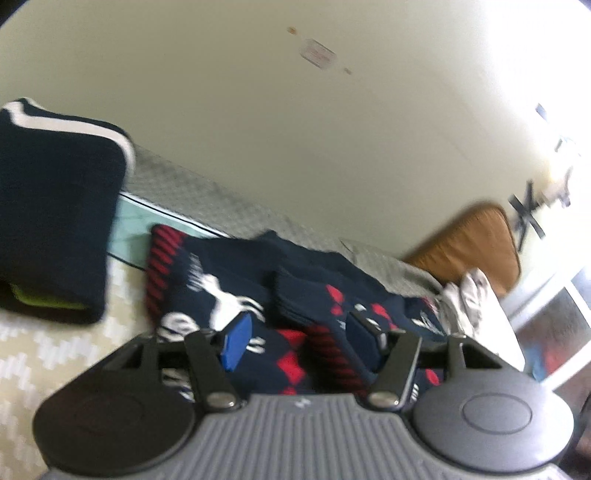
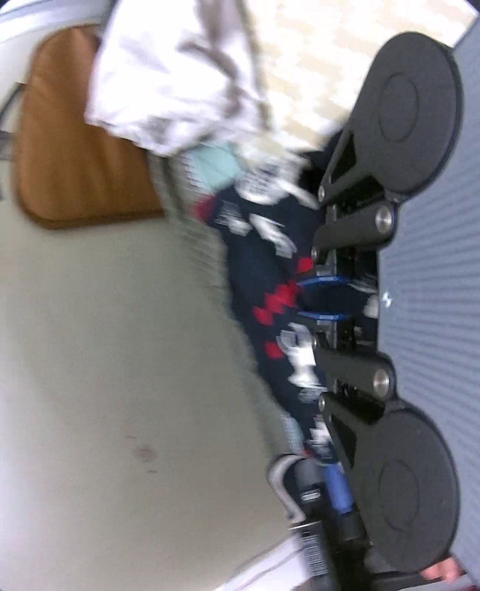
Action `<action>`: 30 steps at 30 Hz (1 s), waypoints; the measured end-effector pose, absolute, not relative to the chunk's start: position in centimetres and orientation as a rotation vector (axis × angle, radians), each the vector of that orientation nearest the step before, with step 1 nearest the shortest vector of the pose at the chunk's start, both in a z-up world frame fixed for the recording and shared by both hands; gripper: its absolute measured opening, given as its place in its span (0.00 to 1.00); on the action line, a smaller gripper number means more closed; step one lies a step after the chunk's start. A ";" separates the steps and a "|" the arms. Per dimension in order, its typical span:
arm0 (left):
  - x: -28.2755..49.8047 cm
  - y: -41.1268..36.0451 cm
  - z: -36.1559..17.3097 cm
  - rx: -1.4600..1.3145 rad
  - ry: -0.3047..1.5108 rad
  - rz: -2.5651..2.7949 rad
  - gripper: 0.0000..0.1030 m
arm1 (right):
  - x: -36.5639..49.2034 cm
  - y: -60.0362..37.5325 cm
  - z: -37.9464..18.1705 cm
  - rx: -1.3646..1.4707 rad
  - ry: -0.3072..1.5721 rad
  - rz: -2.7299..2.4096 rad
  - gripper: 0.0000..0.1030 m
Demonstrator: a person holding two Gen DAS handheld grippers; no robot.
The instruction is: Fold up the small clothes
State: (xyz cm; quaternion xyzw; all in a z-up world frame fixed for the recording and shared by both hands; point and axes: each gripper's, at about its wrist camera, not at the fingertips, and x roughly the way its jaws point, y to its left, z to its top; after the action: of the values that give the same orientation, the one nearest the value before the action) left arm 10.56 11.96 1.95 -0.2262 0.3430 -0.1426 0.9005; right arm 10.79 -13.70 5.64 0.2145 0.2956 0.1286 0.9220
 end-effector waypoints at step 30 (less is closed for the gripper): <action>-4.5 10.2 -1.1 -0.154 0.756 -0.106 0.58 | 0.5 -27.9 3.4 0.423 0.751 0.458 0.38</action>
State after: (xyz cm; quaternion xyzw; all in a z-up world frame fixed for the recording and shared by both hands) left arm -4.54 10.22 -1.06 -0.0751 0.3683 -0.0518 0.9252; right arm 0.47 -27.93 3.44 0.2030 0.3609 0.2199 0.8833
